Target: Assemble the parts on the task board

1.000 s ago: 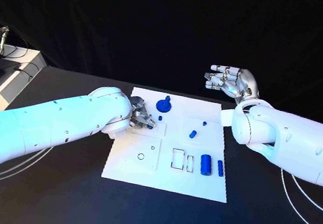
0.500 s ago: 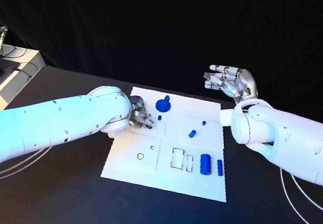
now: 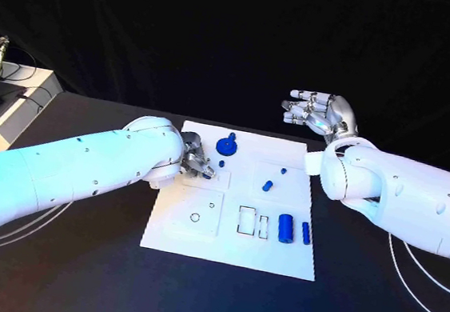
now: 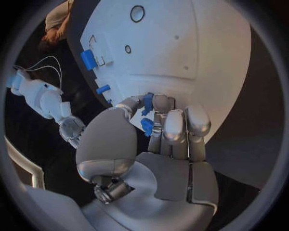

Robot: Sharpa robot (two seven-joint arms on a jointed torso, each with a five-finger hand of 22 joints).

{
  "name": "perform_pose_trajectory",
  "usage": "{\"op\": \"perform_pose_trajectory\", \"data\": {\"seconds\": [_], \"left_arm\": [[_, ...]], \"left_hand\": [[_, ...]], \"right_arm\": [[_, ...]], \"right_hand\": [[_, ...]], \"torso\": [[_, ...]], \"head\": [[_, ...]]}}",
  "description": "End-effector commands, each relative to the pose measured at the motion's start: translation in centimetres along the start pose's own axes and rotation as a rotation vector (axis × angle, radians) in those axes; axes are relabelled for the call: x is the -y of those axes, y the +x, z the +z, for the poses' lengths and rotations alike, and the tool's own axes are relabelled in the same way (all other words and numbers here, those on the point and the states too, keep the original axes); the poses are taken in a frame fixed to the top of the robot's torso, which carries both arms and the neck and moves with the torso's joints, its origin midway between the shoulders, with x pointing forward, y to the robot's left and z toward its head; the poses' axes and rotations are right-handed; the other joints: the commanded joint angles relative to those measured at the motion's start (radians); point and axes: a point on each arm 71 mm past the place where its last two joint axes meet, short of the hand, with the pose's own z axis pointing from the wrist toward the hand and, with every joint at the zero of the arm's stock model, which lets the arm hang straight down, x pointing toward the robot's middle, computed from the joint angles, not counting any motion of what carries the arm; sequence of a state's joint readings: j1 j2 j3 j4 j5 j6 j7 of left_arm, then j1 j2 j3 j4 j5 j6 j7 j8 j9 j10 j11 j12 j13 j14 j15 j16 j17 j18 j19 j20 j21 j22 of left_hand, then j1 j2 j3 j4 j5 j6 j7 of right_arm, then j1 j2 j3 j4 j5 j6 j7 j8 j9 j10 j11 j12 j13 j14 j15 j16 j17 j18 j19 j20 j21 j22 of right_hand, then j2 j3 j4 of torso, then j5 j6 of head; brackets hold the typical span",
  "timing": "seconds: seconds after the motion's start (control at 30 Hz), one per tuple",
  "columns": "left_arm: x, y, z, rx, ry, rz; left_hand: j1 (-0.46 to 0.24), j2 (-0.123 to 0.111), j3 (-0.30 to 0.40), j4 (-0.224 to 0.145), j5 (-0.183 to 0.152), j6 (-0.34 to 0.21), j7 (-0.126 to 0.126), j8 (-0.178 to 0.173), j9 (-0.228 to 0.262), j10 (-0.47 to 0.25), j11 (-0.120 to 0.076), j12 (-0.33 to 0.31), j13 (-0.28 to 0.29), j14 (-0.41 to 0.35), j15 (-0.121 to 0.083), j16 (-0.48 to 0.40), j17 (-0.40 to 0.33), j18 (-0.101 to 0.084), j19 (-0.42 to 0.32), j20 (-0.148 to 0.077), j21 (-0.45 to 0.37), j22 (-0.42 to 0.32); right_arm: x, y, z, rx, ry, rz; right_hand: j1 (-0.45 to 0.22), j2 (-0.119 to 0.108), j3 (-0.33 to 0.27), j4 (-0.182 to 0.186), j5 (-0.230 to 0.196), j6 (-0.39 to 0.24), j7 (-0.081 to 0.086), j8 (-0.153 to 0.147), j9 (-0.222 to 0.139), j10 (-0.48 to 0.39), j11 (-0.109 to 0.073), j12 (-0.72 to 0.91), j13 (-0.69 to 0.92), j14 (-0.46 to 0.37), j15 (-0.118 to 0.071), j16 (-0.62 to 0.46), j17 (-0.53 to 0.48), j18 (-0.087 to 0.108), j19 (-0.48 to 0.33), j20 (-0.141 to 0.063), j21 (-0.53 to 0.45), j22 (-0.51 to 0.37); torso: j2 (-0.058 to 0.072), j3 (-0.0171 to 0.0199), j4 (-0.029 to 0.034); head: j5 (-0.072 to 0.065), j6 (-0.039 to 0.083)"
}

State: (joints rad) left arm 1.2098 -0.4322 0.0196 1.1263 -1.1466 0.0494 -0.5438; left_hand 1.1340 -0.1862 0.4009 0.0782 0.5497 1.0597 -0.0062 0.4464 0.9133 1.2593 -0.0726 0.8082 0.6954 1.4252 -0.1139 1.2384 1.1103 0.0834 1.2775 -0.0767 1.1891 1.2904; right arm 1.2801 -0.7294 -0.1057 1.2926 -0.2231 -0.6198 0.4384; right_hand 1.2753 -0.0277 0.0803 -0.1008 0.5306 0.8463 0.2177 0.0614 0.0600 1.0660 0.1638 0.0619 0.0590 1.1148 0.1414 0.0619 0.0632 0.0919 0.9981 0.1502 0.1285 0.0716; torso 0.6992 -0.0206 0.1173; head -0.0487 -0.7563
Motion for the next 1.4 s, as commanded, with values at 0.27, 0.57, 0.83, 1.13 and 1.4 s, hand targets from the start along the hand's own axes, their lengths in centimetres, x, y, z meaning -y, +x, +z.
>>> {"op": "perform_pose_trajectory", "data": {"seconds": [0.27, 0.57, 0.83, 1.13, 1.4], "left_arm": [[-0.08, 0.88, 0.24, -0.061, -0.02, 0.022], [-0.17, 0.87, 0.27, -0.066, -0.027, 0.002], [-0.26, 0.83, 0.29, -0.063, -0.033, -0.007], [-0.33, 0.78, 0.29, -0.057, -0.035, -0.013], [-0.53, 0.69, 0.29, -0.053, -0.041, -0.016]], "left_hand": [[0.031, 0.049, 0.075, -0.086, 0.002, -0.004, -0.004, -0.001, 0.002, 0.0, -0.002, 0.006, 0.0, 0.0, 0.007, 0.001, 0.001, 0.003, 0.005, 0.002, -0.009, 0.003], [-0.021, 0.096, -0.176, 0.01, 0.002, 0.003, -0.015, -0.002, 0.001, -0.011, -0.004, 0.014, 0.006, -0.001, 0.0, -0.01, -0.012, -0.016, 0.01, -0.03, -0.021, 0.003], [-0.004, 0.122, -0.334, 0.072, 0.002, 0.007, -0.015, 0.001, 0.004, -0.012, -0.004, 0.02, 0.006, -0.002, 0.0, -0.008, -0.012, -0.017, 0.014, -0.032, -0.025, 0.01], [0.016, 0.146, -0.444, 0.104, 0.002, 0.007, -0.013, 0.003, 0.006, -0.012, -0.001, 0.022, 0.004, -0.002, 0.001, -0.007, -0.013, -0.016, 0.017, -0.03, -0.029, 0.018], [0.022, 0.173, -0.573, 0.11, -0.001, 0.009, -0.012, 0.008, 0.01, -0.013, 0.0, 0.025, 0.003, -0.001, 0.002, -0.005, -0.012, -0.015, 0.02, -0.028, -0.032, 0.024]], "right_arm": [[-0.08, 0.21, 0.0, -0.018, -0.008, 0.007], [-0.04, 0.17, 0.0, -0.016, -0.004, 0.006], [0.01, 0.18, -0.03, -0.016, -0.002, 0.005], [0.08, 0.19, -0.06, -0.017, 0.0, 0.005], [0.14, 0.17, -0.1, -0.018, 0.001, 0.005]], "right_hand": [[-0.003, 0.005, -0.007, 0.001, 0.004, -0.008, 0.003, -0.006, -0.002, -0.009, 0.003, -0.002, -0.001, -0.006, 0.0, -0.001, -0.001, 0.006, -0.007, 0.001, 0.005, -0.001], [0.011, 0.003, -0.002, -0.01, 0.004, -0.014, 0.004, -0.006, -0.002, -0.01, 0.003, -0.002, -0.001, -0.01, 0.001, -0.001, -0.001, 0.006, -0.01, 0.002, 0.004, -0.001], [0.007, 0.002, 0.002, -0.023, 0.004, -0.016, 0.005, -0.006, -0.002, -0.011, 0.004, -0.002, -0.001, -0.011, 0.001, -0.001, -0.001, 0.007, -0.01, 0.002, 0.004, -0.001], [0.004, 0.003, 0.002, -0.028, 0.004, -0.018, 0.005, -0.006, -0.002, -0.012, 0.004, -0.002, -0.001, -0.014, 0.002, -0.001, -0.001, 0.006, -0.014, 0.004, 0.003, -0.001], [0.004, 0.003, 0.002, -0.028, 0.004, -0.019, 0.005, -0.006, -0.002, -0.012, 0.004, -0.001, -0.001, -0.015, 0.003, -0.001, -0.001, 0.006, -0.014, 0.004, 0.003, -0.001]], "torso": [[-0.002, -0.0007, 0.0015], [-0.002, -0.0015, 0.0017], [-0.002, -0.001, 0.0011], [-0.001, -0.0012, 0.0008], [-0.002, -0.0008, 0.0013]], "head": [[-0.001, 0.0], [-0.002, -0.001], [-0.001, -0.001], [-0.001, -0.001], [-0.002, 0.0]]}}
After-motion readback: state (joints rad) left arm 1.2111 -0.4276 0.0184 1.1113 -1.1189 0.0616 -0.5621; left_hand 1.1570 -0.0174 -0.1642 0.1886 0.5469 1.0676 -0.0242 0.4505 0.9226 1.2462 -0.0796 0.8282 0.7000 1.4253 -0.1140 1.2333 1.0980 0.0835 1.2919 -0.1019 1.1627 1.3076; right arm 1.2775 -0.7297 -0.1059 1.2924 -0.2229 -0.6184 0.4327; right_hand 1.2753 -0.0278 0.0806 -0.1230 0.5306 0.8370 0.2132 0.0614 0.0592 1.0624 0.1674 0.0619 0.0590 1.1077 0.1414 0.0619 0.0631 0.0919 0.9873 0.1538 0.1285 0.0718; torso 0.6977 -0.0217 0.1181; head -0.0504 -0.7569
